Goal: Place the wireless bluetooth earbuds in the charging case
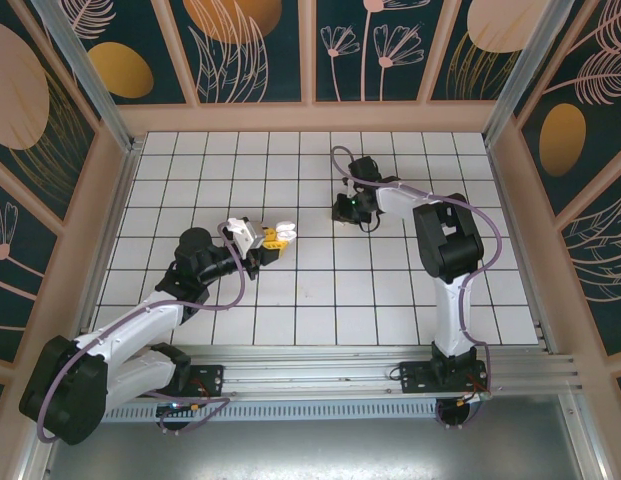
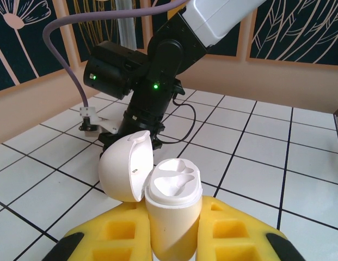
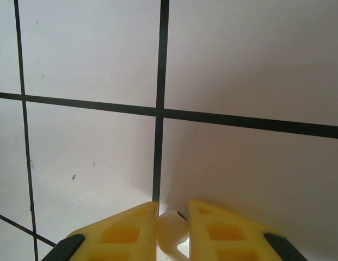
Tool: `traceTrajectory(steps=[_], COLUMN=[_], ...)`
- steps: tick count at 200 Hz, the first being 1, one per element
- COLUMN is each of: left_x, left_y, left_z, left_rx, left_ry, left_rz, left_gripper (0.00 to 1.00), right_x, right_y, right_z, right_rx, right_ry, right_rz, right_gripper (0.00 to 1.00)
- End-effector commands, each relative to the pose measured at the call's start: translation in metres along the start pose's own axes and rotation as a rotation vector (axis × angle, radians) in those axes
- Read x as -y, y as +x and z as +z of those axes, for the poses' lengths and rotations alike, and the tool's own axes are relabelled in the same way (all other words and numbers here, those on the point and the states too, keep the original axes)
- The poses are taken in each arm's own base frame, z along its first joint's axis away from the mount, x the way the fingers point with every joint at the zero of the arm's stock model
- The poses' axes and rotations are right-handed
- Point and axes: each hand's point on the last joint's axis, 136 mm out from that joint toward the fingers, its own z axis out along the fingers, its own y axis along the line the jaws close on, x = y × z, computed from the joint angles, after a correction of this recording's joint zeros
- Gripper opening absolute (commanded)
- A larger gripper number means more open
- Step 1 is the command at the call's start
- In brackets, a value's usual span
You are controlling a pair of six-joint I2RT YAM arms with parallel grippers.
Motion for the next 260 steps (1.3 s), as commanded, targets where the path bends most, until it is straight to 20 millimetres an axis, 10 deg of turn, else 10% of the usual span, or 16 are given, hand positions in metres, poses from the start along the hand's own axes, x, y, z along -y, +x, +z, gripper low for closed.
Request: traceTrajectory(steps=[1,76,183,260], left_x=[0.001,0.004,0.006,0.006], left_y=[-0.007,-0.013,-0.018,-0.017], left_z=[-0.003,-0.008,-0.014,-0.014], left_rx=[0.019,0.039,0.058,0.058], left_ry=[-0.003,-0.007,-0.021,-0.021], left_rz=[0.022,0.011,0.015,0.016], left_gripper=[0.0,0.0,0.0,0.0], right_x=[-0.001,-0.018,-0.005,0.003], right_y=[0.009,0.046,0.02,0.014], right_z=[-0.014,-0.015,-0.042,-0.021], right_rx=[-0.011,-0.05,0.075,0.064], right_ry=[0.058,0.031,0.046,0.024], right_rz=[0.019,0.049,0.135,0.155], right_gripper=[0.19,0.31,0.3,0.3])
